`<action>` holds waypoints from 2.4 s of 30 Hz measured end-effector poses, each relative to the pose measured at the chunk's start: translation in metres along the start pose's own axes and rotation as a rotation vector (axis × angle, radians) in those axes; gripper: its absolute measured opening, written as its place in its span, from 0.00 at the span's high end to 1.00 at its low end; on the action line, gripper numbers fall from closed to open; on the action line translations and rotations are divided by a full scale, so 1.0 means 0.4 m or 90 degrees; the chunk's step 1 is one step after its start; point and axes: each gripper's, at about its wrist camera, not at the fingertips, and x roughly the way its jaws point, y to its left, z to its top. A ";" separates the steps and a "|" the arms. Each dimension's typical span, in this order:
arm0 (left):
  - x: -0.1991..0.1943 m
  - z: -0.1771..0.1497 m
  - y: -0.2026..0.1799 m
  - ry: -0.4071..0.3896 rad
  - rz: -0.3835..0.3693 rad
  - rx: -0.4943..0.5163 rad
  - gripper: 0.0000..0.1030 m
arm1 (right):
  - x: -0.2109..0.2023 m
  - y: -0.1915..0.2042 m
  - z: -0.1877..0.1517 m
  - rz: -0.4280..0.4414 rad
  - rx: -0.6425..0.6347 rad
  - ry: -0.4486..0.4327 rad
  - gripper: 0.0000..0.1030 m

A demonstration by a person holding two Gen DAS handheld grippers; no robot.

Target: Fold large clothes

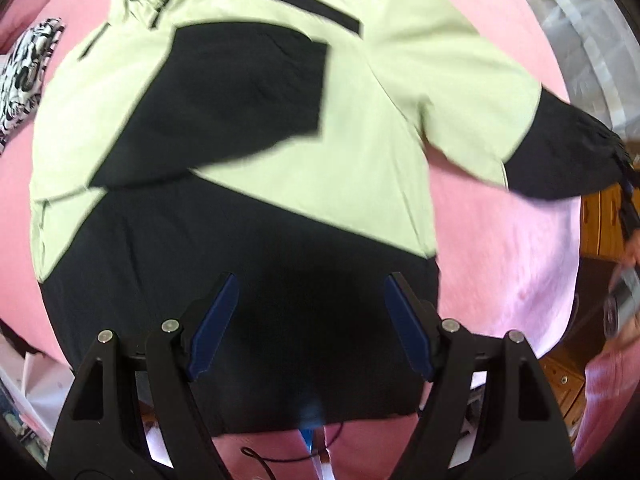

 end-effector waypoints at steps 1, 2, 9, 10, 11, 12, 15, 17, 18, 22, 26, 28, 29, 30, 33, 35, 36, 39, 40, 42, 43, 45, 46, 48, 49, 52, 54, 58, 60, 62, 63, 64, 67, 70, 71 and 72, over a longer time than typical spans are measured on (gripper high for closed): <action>-0.010 0.009 0.023 -0.007 -0.006 0.003 0.29 | -0.012 0.042 -0.014 0.013 -0.015 -0.003 0.91; -0.018 0.016 0.045 -0.014 -0.015 0.008 0.29 | -0.022 0.076 -0.030 0.028 -0.024 -0.007 0.91; -0.050 0.052 0.220 -0.050 -0.010 0.040 0.29 | -0.053 0.324 -0.199 0.137 -0.088 -0.005 0.91; -0.054 0.053 0.251 -0.053 -0.018 0.042 0.29 | -0.048 0.355 -0.233 0.150 -0.092 0.000 0.91; -0.053 0.051 0.265 -0.055 -0.021 0.040 0.29 | -0.042 0.385 -0.262 0.159 -0.094 0.006 0.91; -0.055 0.052 0.298 -0.057 -0.026 0.035 0.29 | -0.034 0.410 -0.288 0.166 -0.097 0.011 0.91; -0.057 0.047 0.374 -0.065 -0.039 0.015 0.29 | 0.006 0.500 -0.397 0.196 -0.112 0.051 0.91; -0.064 0.045 0.434 -0.073 -0.042 0.000 0.29 | 0.044 0.551 -0.468 0.213 -0.116 0.092 0.91; -0.064 0.044 0.456 -0.074 -0.044 -0.005 0.29 | 0.064 0.573 -0.508 0.218 -0.120 0.109 0.91; -0.053 0.041 0.545 -0.065 -0.072 -0.040 0.29 | 0.164 0.656 -0.690 0.192 -0.186 0.183 0.91; -0.034 0.041 0.604 -0.058 -0.076 -0.050 0.29 | 0.298 0.683 -0.877 0.114 -0.280 0.239 0.91; -0.029 0.041 0.617 -0.057 -0.074 -0.049 0.29 | 0.369 0.681 -0.962 0.046 -0.343 0.259 0.91; -0.022 0.041 0.626 -0.055 -0.074 -0.047 0.29 | 0.403 0.674 -1.002 0.010 -0.372 0.274 0.91; -0.018 0.043 0.629 -0.052 -0.074 -0.047 0.29 | 0.425 0.674 -1.041 -0.023 -0.396 0.292 0.91; 0.003 0.052 0.637 -0.045 -0.075 -0.046 0.29 | 0.491 0.640 -1.128 -0.100 -0.474 0.358 0.89; 0.012 0.058 0.635 -0.042 -0.073 -0.047 0.29 | 0.482 0.624 -1.141 -0.087 -0.495 0.359 0.81; 0.020 0.063 0.633 -0.040 -0.076 -0.047 0.29 | 0.474 0.619 -1.141 -0.074 -0.494 0.366 0.69; 0.037 0.080 0.618 -0.039 -0.094 -0.051 0.29 | 0.439 0.598 -1.118 -0.031 -0.461 0.380 0.57; 0.040 0.087 0.610 -0.042 -0.104 -0.053 0.30 | 0.431 0.595 -1.109 -0.026 -0.456 0.380 0.57; 0.045 0.102 0.589 -0.054 -0.126 -0.061 0.30 | 0.411 0.583 -1.088 -0.027 -0.457 0.375 0.56; 0.047 0.109 0.576 -0.063 -0.140 -0.067 0.30 | 0.403 0.570 -1.078 -0.032 -0.462 0.371 0.56; 0.054 0.123 0.550 -0.076 -0.167 -0.083 0.30 | 0.384 0.551 -1.058 -0.043 -0.469 0.363 0.56; 0.058 0.131 0.539 -0.080 -0.174 -0.090 0.30 | 0.377 0.540 -1.044 -0.047 -0.469 0.359 0.56; 0.079 0.144 0.512 -0.080 -0.197 -0.121 0.30 | 0.331 0.505 -0.997 -0.053 -0.466 0.356 0.56; 0.095 0.149 0.500 -0.070 -0.203 -0.141 0.30 | 0.324 0.485 -0.980 -0.065 -0.469 0.357 0.56; 0.130 0.152 0.473 -0.065 -0.218 -0.184 0.31 | 0.271 0.429 -0.909 -0.088 -0.480 0.363 0.56; 0.152 0.153 0.452 -0.072 -0.222 -0.219 0.34 | 0.258 0.394 -0.880 -0.097 -0.480 0.369 0.56; 0.195 0.161 0.426 -0.083 -0.231 -0.289 0.42 | 0.235 0.324 -0.813 -0.118 -0.489 0.385 0.56; 0.215 0.167 0.420 -0.086 -0.216 -0.309 0.47 | 0.228 0.300 -0.786 -0.119 -0.493 0.387 0.56; 0.230 0.173 0.418 -0.093 -0.209 -0.329 0.54 | 0.229 0.280 -0.764 -0.126 -0.499 0.393 0.56; 0.242 0.177 0.415 -0.092 -0.201 -0.352 0.55 | 0.230 0.272 -0.755 -0.134 -0.507 0.397 0.56; 0.247 0.178 0.418 -0.092 -0.195 -0.361 0.58 | 0.230 0.262 -0.742 -0.141 -0.521 0.399 0.56; 0.271 0.188 0.407 -0.094 -0.182 -0.394 0.80 | 0.224 0.233 -0.706 -0.147 -0.520 0.384 0.55; 0.278 0.189 0.400 -0.093 -0.208 -0.415 0.93 | 0.240 0.200 -0.675 -0.142 -0.486 0.399 0.48; 0.265 0.187 0.392 -0.114 -0.221 -0.422 0.93 | 0.244 0.195 -0.668 -0.135 -0.484 0.401 0.47; 0.248 0.187 0.383 -0.138 -0.225 -0.416 0.93 | 0.249 0.192 -0.663 -0.129 -0.490 0.398 0.47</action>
